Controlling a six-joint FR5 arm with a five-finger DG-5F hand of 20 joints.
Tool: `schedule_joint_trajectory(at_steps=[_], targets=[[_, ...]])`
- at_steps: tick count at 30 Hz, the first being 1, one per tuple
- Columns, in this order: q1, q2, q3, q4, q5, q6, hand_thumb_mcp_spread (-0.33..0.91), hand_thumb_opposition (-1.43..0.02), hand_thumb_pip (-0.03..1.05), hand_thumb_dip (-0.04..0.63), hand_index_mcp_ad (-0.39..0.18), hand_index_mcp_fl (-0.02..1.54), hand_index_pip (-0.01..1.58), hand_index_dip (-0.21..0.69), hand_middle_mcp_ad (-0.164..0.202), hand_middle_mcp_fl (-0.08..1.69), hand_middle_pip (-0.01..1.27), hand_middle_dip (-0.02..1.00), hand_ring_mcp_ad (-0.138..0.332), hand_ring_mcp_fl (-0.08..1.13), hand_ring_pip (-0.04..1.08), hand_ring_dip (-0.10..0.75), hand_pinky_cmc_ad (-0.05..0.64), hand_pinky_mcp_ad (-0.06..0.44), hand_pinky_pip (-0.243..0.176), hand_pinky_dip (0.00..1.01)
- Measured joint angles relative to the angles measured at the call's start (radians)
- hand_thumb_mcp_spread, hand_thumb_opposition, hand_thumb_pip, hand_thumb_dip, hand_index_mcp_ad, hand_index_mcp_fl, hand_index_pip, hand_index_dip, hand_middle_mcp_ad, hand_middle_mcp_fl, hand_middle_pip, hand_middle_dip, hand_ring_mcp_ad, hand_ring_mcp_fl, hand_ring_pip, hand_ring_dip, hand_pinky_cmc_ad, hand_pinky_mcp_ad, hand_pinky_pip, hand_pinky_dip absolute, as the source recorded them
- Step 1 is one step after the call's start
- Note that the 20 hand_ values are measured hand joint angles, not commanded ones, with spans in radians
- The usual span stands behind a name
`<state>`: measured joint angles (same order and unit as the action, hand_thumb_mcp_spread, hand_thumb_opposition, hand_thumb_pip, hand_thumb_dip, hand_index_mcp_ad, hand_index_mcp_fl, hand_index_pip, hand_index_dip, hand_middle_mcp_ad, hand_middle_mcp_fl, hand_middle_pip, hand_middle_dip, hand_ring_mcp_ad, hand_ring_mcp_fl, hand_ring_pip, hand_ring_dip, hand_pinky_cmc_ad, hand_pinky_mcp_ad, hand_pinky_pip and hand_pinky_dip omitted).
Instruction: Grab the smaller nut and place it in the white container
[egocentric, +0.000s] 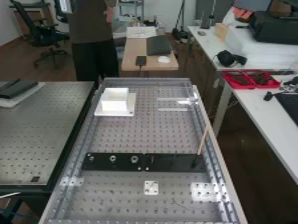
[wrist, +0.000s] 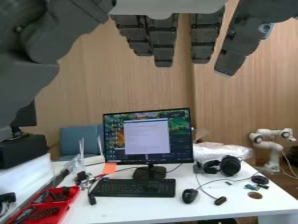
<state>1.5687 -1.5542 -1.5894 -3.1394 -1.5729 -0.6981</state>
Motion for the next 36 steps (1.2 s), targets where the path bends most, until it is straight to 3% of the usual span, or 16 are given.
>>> schedule_joint_trajectory(at_steps=[36], targets=[[0.005,0.016,-0.014,-0.002,0.005,0.000,0.22,-0.68,0.14,0.038,0.087,0.04,0.09,-0.065,0.113,0.03,0.16,0.03,0.215,0.03,0.12,-0.049,0.361,0.258,-0.089,0.31]])
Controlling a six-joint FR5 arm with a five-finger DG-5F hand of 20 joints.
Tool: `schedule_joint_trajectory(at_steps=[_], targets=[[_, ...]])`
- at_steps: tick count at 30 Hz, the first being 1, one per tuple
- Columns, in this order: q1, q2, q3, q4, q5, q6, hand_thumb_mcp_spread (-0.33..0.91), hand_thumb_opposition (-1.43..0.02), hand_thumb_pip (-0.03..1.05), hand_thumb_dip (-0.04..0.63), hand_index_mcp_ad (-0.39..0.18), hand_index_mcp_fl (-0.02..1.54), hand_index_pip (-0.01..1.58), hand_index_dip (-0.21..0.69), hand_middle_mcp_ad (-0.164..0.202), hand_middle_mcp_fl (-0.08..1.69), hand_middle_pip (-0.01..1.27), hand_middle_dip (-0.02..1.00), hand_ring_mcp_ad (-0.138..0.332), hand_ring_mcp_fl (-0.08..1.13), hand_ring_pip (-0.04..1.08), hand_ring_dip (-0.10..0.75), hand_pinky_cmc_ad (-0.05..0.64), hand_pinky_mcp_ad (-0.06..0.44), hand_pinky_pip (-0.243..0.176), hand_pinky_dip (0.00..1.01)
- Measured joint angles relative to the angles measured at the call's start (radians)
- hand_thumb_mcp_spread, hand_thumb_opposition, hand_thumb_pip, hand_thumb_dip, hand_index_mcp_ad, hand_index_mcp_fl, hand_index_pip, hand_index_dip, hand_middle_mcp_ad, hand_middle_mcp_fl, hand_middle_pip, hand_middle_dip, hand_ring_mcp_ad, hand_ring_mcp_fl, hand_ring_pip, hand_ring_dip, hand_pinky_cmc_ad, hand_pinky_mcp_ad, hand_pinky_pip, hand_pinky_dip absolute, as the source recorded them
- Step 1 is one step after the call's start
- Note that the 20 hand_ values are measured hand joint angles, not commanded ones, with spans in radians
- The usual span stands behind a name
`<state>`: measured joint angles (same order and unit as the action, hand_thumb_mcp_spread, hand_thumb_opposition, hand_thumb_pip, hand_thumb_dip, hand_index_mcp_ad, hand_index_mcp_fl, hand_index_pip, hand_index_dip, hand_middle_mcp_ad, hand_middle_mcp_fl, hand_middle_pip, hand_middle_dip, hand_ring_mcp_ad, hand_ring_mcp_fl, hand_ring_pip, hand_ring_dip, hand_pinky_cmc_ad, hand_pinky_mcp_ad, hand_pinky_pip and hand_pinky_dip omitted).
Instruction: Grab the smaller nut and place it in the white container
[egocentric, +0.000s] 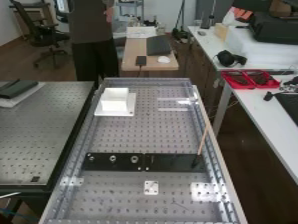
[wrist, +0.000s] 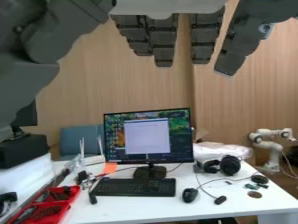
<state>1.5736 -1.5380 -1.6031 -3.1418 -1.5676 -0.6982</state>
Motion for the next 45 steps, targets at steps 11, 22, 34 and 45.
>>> schedule_joint_trajectory(at_steps=[11,22,34,45], targets=[[0.005,0.001,0.000,0.000,0.007,0.000,0.22,-0.68,0.14,0.038,0.087,0.04,0.09,-0.065,0.119,0.03,0.16,0.03,0.215,0.03,0.12,-0.049,0.361,0.262,-0.089,0.31],[0.005,-0.001,-0.001,0.003,0.007,0.000,0.22,-0.68,0.14,0.038,0.087,0.04,0.09,-0.065,0.120,0.03,0.16,0.03,0.215,0.03,0.12,-0.049,0.361,0.258,-0.089,0.31],[-0.001,-0.004,-0.001,0.007,0.002,0.000,0.22,-0.68,0.14,0.038,0.087,0.04,0.09,-0.065,0.122,0.03,0.16,0.03,0.215,0.03,0.12,-0.049,0.361,0.262,-0.089,0.31],[-0.001,-0.004,-0.001,0.007,0.002,0.000,0.22,-0.68,0.14,0.038,0.087,0.04,0.09,-0.063,0.122,0.03,0.16,0.03,0.218,0.03,0.12,-0.049,0.361,0.262,-0.089,0.31]])
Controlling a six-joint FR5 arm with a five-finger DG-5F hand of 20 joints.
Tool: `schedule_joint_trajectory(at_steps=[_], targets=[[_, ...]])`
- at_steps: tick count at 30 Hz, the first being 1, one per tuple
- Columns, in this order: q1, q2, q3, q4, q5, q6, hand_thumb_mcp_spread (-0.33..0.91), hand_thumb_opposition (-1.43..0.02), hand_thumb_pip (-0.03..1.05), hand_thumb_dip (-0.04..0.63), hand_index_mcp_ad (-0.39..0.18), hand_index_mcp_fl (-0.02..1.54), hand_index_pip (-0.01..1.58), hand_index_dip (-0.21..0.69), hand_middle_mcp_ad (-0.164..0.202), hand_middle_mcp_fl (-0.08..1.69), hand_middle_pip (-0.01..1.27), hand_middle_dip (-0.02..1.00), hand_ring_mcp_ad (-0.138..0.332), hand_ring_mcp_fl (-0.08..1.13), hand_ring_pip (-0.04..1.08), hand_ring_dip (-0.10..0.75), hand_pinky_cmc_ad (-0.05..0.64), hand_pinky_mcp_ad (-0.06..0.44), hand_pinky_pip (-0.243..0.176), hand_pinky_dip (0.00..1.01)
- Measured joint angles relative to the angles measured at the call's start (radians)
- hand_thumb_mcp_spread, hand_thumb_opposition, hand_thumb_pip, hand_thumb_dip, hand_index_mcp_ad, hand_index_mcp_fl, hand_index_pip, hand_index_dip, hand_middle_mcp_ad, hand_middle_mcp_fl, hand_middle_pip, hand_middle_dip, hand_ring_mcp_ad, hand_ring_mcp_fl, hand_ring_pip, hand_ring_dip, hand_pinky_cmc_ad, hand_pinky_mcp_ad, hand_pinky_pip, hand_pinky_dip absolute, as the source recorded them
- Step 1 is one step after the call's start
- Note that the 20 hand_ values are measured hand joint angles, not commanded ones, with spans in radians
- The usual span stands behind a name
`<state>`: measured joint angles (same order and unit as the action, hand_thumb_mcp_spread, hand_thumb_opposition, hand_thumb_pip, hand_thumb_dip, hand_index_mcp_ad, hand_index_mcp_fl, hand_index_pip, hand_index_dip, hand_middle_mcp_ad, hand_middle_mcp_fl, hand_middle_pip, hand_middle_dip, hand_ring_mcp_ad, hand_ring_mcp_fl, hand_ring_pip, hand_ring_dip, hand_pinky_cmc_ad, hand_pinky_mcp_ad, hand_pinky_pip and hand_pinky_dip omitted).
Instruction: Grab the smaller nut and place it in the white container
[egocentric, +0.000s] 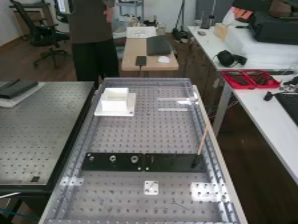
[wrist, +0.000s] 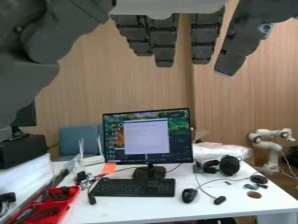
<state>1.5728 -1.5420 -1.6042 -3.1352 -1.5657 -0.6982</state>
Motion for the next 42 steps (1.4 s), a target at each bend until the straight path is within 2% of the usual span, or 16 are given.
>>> schedule_joint_trajectory(at_steps=[8,29,35,42], targets=[[0.001,0.003,-0.011,0.008,0.001,0.000,0.22,-0.68,0.14,0.038,0.087,0.04,0.09,-0.063,0.122,0.03,0.16,0.03,0.218,0.03,0.12,-0.049,0.361,0.262,-0.089,0.31],[-0.002,0.021,-0.155,0.123,0.040,0.028,0.23,-0.69,0.14,0.038,0.087,0.04,0.09,-0.066,0.122,0.03,0.16,0.03,0.218,0.03,0.12,-0.049,0.361,0.262,-0.089,0.31],[-0.014,0.025,-0.213,0.165,0.058,0.033,0.23,-0.69,0.15,0.037,0.086,0.04,0.09,-0.070,0.122,0.02,0.16,0.03,0.218,0.03,0.12,-0.049,0.361,0.265,-0.089,0.31],[-0.026,0.038,-0.305,0.217,0.106,0.052,0.23,-0.69,0.17,0.038,0.086,0.04,0.08,-0.115,0.122,0.02,0.16,0.03,0.218,0.03,0.12,-0.049,0.361,0.265,-0.089,0.31]])
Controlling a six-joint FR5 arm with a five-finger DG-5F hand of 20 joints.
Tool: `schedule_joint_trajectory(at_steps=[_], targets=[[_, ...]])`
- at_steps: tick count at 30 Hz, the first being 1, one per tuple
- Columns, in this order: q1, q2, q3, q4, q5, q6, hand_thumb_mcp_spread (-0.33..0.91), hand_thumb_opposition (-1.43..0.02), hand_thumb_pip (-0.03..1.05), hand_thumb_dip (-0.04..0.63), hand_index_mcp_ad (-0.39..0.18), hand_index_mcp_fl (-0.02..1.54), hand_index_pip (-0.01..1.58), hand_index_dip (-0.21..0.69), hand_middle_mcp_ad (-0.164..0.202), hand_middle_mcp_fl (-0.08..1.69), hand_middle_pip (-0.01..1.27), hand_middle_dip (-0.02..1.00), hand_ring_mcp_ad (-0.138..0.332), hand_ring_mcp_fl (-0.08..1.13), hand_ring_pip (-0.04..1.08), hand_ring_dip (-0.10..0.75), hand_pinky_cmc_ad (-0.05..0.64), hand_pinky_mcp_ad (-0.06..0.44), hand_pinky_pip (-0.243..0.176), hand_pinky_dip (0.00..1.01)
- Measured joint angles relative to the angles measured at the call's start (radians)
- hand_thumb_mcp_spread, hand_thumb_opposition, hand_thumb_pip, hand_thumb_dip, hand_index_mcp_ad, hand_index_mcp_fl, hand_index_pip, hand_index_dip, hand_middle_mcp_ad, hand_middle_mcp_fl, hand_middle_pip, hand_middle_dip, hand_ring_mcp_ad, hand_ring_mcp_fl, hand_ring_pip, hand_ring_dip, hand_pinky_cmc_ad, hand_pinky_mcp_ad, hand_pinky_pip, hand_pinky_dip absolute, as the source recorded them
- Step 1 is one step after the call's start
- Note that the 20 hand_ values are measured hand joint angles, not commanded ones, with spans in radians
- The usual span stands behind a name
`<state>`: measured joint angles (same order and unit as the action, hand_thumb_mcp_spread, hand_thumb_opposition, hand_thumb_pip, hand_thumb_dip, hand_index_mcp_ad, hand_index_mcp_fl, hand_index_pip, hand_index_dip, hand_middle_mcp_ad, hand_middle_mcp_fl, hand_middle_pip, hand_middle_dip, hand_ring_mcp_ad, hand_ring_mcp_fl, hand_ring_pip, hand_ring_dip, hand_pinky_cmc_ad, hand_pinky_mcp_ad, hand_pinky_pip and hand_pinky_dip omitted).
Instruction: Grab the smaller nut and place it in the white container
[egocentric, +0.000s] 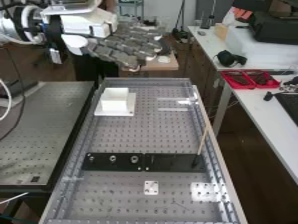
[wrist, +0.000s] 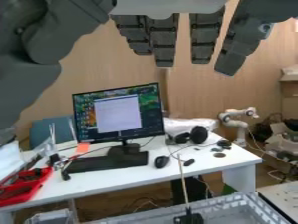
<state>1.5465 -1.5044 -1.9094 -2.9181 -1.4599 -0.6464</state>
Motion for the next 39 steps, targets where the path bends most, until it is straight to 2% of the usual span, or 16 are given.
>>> schedule_joint_trajectory(at_steps=[4,7,13,22,29,39], targets=[[0.001,0.014,-0.059,0.031,0.050,0.015,0.25,-0.69,0.17,0.037,0.086,0.04,0.08,-0.133,0.122,0.02,0.15,0.03,0.220,0.03,0.12,-0.049,0.361,0.265,-0.093,0.31],[0.008,0.025,-0.100,0.051,0.104,0.028,0.25,-0.69,0.23,0.037,0.086,0.04,0.08,-0.133,0.122,0.02,0.16,0.03,0.222,0.03,0.12,-0.049,0.365,0.265,-0.093,0.31],[0.030,0.044,-0.156,0.072,0.201,0.046,0.25,-0.69,0.23,0.037,0.075,0.04,0.09,-0.134,0.122,0.02,0.16,0.03,0.223,0.03,0.12,-0.049,0.365,0.265,-0.094,0.31],[0.056,0.077,-0.255,0.122,0.290,0.057,0.26,-0.69,0.24,0.038,0.049,0.04,0.08,-0.148,0.120,0.02,0.15,0.03,0.222,0.03,0.12,-0.049,0.361,0.265,-0.094,0.31],[0.056,0.110,-0.330,0.158,0.311,0.058,0.26,-0.69,0.25,0.038,0.035,0.04,0.10,-0.173,0.120,0.02,0.16,0.03,0.225,0.03,0.12,-0.049,0.361,0.265,-0.094,0.31],[0.026,0.128,-0.410,0.200,0.271,0.050,0.25,-0.69,0.25,0.038,0.019,0.04,0.09,-0.175,0.120,0.02,0.16,0.03,0.222,0.03,0.12,-0.049,0.365,0.265,-0.094,0.31]])
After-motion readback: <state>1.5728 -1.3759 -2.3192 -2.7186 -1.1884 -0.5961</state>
